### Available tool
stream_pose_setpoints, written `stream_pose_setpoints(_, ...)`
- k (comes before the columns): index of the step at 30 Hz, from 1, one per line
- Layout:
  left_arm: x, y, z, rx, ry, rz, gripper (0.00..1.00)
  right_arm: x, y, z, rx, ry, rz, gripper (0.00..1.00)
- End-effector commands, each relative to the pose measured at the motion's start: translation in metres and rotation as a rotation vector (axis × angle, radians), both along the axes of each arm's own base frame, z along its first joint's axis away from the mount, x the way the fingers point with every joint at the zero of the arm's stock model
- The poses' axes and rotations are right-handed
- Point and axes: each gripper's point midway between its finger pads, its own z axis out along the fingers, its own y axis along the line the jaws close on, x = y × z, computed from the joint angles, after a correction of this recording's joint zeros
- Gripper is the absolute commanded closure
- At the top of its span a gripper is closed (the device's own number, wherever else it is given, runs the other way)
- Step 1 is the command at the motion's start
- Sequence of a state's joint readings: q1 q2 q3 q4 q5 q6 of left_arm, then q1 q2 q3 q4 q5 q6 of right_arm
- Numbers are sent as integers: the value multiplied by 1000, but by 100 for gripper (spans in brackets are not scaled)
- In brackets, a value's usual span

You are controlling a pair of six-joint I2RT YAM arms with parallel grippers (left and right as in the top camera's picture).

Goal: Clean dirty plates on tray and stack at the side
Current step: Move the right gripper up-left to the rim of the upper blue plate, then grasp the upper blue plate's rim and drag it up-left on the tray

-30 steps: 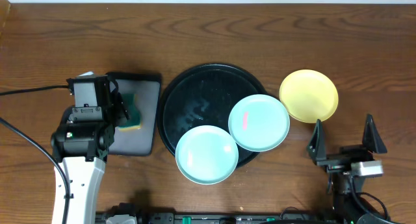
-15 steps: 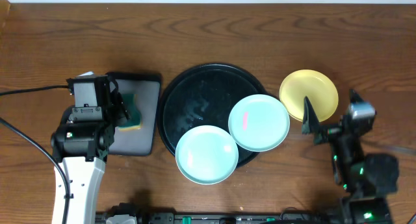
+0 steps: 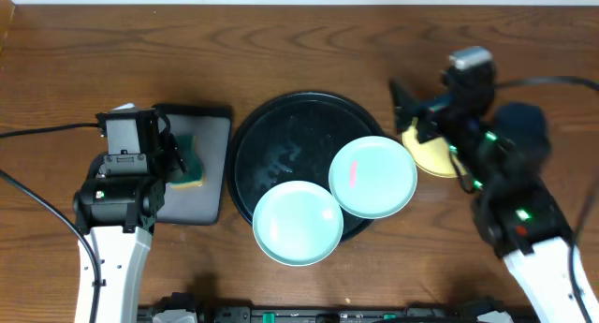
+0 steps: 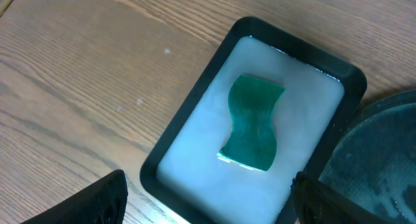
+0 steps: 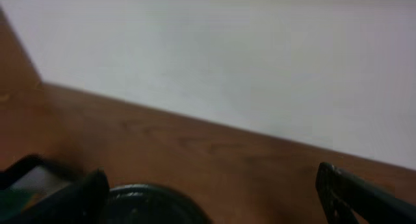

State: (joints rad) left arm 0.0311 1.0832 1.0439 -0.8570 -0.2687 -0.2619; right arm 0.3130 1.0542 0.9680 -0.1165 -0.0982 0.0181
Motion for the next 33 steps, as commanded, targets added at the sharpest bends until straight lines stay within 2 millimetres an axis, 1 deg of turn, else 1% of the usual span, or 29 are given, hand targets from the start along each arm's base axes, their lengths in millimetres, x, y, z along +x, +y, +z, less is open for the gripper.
stream_pose_setpoints(1,2,3,8,11,-17,11,19,2,24,-10,7,38,76,1)
stream_pose_setpoints(5,2,3,8,11,-17,12,19,5,51,-23,11,61,166,1)
stream_pose_setpoints(7,2,3,8,11,-17,11,19,7,59,-29,8,70,182,1)
stream_pose_setpoints(12,2,3,8,11,-17,11,19,3,62,-39,-3,112,198,1)
stream_pose_setpoints(15,2,3,8,11,-17,11,19,-5,69,-45,3,144,254,1)
stream_pose_setpoints(20,2,3,8,11,-17,11,19,-20,86,-43,33,160,377,1)
stream_pose_setpoints(25,2,3,8,11,-17,11,19,-35,91,-59,35,249,440,1)
stream_pose_setpoints(27,2,3,8,11,-17,11,19,-35,91,-60,34,251,439,1)
stream_pose_setpoints(29,2,3,8,11,-17,11,19,-37,89,-67,28,282,435,1)
stream_pose_setpoints(33,2,3,8,11,-17,11,19,-54,84,-93,10,421,444,1)
